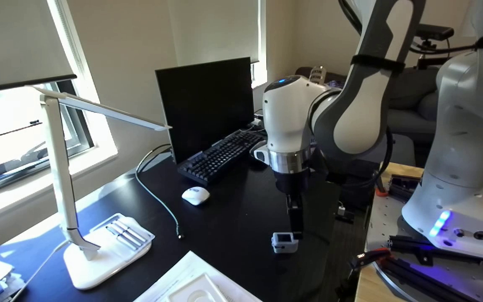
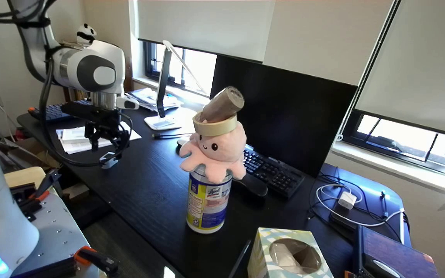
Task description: Place the grey object at the top of the stack
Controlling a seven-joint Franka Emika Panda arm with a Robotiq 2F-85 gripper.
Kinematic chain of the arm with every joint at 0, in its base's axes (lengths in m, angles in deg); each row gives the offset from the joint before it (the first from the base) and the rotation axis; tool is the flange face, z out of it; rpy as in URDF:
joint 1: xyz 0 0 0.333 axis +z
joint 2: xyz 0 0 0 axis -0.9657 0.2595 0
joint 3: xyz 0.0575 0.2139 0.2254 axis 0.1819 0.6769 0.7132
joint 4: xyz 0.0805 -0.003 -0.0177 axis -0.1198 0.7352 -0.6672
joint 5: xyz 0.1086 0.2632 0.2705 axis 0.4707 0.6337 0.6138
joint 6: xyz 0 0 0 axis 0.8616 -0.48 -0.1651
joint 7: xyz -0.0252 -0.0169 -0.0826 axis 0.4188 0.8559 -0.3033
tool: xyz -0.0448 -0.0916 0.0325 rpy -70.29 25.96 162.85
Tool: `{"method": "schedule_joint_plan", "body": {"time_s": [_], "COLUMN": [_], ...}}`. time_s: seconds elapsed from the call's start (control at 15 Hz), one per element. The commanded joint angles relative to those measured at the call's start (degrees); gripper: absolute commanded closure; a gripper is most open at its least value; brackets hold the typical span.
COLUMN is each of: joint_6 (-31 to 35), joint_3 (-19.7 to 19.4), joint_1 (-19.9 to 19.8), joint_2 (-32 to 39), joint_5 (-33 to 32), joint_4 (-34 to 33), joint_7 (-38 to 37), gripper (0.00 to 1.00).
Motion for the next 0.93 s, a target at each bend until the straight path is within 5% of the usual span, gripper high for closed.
{"method": "schedule_joint_plan", "body": {"time_s": [0.0, 0.4, 0.47, 0.87], "joint_6": [6.14, 11.49, 11.83, 12.80], "joint_3": [1.43, -1.94, -3.29, -10.55], "joint_1": [0.02, 3.79, 5.11, 12.79], "joint_2": [5.36, 9.93, 10.26, 11.77], "joint_5": [2.20, -4.66, -6.23, -12.81], "joint_4": [-0.85, -1.91, -2.14, -3.88], "joint_7": [2.09, -3.82, -5.06, -10.25], "gripper": [0.00, 0.00, 0.25, 0.59]}}
